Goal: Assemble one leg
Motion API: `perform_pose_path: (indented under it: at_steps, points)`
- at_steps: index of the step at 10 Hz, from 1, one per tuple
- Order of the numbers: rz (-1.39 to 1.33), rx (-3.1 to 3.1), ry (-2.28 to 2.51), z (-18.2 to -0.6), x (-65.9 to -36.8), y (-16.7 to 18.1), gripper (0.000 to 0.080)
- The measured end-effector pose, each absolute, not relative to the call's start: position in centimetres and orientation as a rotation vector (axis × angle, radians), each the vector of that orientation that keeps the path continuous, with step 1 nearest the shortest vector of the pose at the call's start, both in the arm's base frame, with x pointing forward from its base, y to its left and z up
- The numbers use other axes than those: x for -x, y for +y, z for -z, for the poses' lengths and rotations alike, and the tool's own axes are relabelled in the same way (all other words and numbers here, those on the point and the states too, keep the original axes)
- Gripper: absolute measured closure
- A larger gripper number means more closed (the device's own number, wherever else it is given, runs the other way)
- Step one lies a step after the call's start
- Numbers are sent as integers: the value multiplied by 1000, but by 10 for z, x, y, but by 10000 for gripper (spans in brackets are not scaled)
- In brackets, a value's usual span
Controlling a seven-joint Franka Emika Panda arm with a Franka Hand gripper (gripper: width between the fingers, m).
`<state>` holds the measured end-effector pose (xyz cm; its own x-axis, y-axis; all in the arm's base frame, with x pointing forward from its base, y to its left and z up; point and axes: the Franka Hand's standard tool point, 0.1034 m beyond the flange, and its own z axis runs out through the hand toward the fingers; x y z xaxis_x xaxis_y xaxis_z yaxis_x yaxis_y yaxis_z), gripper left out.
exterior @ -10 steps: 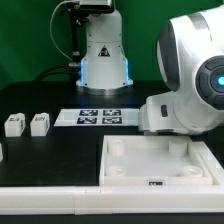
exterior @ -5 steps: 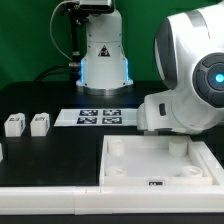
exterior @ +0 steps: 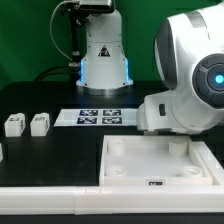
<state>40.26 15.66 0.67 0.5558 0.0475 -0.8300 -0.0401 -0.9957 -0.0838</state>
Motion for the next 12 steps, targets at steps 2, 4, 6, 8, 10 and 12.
perform_pose_path:
  at_steps: [2, 4, 6, 8, 10, 12]
  points:
    - [-1434, 2687, -2, -25, -408, 152, 507]
    - [-1467, 2670, -7, -72, -412, 143, 507]
    - [-1383, 2711, 1, -77, -419, 143, 507]
    - [-1290, 2753, 11, -72, -425, 144, 507]
    - [-1004, 2865, 31, -72, -434, 143, 507]
    - [-772, 2906, -69, -87, -450, 126, 507]
